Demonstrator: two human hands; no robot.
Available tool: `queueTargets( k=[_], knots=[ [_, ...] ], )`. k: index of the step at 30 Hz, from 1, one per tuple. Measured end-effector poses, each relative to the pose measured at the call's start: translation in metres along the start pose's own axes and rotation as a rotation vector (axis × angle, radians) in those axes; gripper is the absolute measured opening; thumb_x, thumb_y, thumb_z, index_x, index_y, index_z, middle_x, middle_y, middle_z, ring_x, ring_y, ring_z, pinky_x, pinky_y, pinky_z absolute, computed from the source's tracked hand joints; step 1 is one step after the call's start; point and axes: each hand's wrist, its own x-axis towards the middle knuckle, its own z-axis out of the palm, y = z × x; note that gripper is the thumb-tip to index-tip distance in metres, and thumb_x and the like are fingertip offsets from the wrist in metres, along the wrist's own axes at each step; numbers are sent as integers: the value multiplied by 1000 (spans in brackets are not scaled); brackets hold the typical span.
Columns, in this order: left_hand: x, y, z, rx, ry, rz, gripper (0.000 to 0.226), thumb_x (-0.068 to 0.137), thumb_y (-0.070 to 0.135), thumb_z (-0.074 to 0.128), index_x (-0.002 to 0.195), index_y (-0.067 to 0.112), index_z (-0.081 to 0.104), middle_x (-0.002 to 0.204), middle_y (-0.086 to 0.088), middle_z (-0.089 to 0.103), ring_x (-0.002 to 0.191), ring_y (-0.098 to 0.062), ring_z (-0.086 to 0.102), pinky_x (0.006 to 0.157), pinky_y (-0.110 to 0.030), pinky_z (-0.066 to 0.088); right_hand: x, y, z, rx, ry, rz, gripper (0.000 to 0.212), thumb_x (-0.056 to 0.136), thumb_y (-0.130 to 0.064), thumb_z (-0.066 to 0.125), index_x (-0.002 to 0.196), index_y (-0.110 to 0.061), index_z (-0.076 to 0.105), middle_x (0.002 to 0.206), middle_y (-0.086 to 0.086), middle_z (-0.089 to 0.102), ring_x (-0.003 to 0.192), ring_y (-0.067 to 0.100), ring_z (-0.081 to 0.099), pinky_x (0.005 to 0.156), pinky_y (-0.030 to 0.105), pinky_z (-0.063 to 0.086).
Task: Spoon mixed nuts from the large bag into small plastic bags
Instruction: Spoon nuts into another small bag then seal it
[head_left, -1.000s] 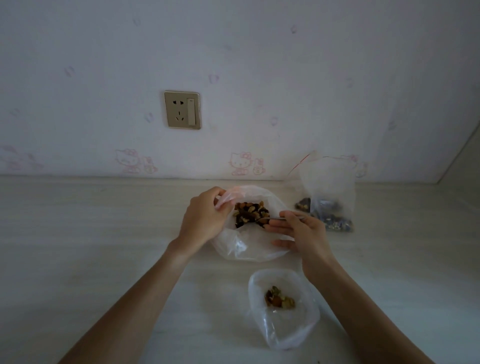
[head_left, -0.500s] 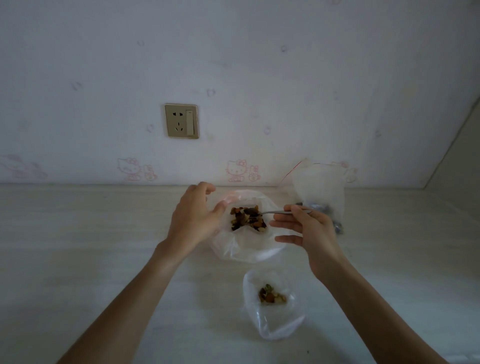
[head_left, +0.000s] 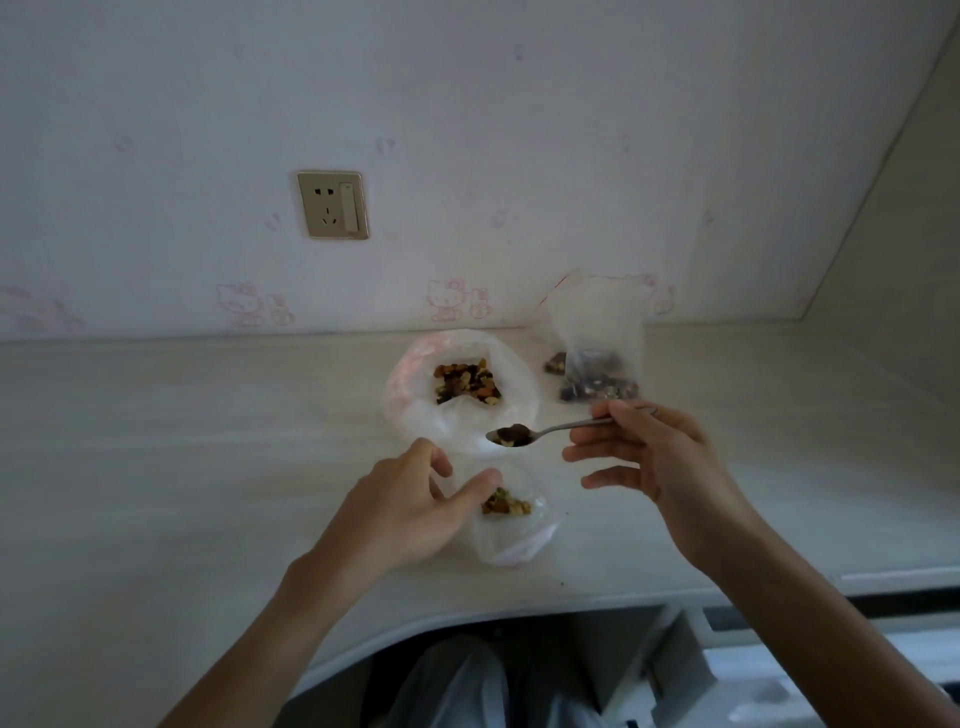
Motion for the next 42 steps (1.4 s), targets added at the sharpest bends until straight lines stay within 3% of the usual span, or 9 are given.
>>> queueTargets(
  k=[2, 5, 10, 15, 22, 26, 29, 37, 42],
  knots=[
    [-5, 0, 8, 18, -75, -29, 74, 65, 94, 53, 108, 33, 50, 90, 8, 71, 79, -11, 70, 76, -36, 59, -9, 4, -1, 16, -15, 17, 28, 107, -16, 49, 107, 4, 68, 96, 27, 75, 88, 42, 76, 63, 39, 63],
    [-5, 1, 13, 4, -83, -15, 47, 80, 65, 69, 108, 32, 50, 88, 10, 70, 69, -5, 70, 71, -34, 59, -19, 11, 2, -64, -22, 0, 27, 108, -13, 46, 104, 4, 67, 92, 27, 75, 83, 43, 76, 63, 38, 63],
    [2, 8, 8, -138, -43, -2, 32, 90, 39, 70, 116, 29, 55, 85, 9, 69, 68, -5, 68, 62, -24, 45, -28, 19, 7, -459, -184, -275, 23, 107, -12, 48, 103, -5, 69, 91, 10, 77, 85, 25, 77, 72, 35, 63],
    [5, 5, 1, -184, 14, 41, 20, 91, 29, 71, 110, 27, 65, 75, 7, 72, 56, 2, 63, 62, -23, 45, -37, 17, 8, -894, -403, -527, 25, 107, -31, 49, 113, -21, 71, 105, -14, 73, 99, 8, 70, 84, 28, 55],
    [9, -7, -12, -115, 94, 55, 25, 90, 27, 72, 115, 25, 68, 76, 6, 72, 66, -1, 66, 61, -21, 42, -35, 4, 4, -1150, -417, -822, 32, 110, -31, 41, 119, -16, 68, 103, -6, 70, 81, 16, 66, 71, 37, 54],
    [14, -10, -11, -66, 28, 56, 30, 92, 36, 72, 119, 26, 62, 83, 8, 71, 75, -5, 67, 63, -21, 43, -31, 3, 3, -1029, -403, -795, 32, 109, -30, 42, 119, -14, 68, 103, -8, 69, 86, 11, 68, 72, 35, 55],
    [14, -13, -14, -42, 27, 50, 37, 88, 61, 70, 112, 36, 56, 88, 10, 68, 79, -3, 65, 64, -19, 44, -26, 7, 4, -799, -307, -637, 28, 107, -29, 47, 112, -14, 70, 98, -11, 74, 91, 12, 74, 74, 36, 59],
    [32, -31, -24, -146, 223, -14, 46, 88, 73, 57, 89, 27, 64, 86, 9, 66, 78, -5, 63, 61, -23, 41, 6, 17, 22, -188, -59, -271, 30, 104, -23, 50, 106, 2, 67, 93, 16, 78, 85, 32, 77, 70, 39, 64],
    [65, -48, -31, -75, 216, -175, 81, 82, 91, 38, 114, 19, 55, 108, 3, 66, 97, -17, 64, 78, -35, 48, 42, 24, 36, -101, 53, -152, 28, 108, -23, 51, 104, -2, 69, 90, 14, 79, 86, 29, 78, 67, 32, 64]
  ],
)
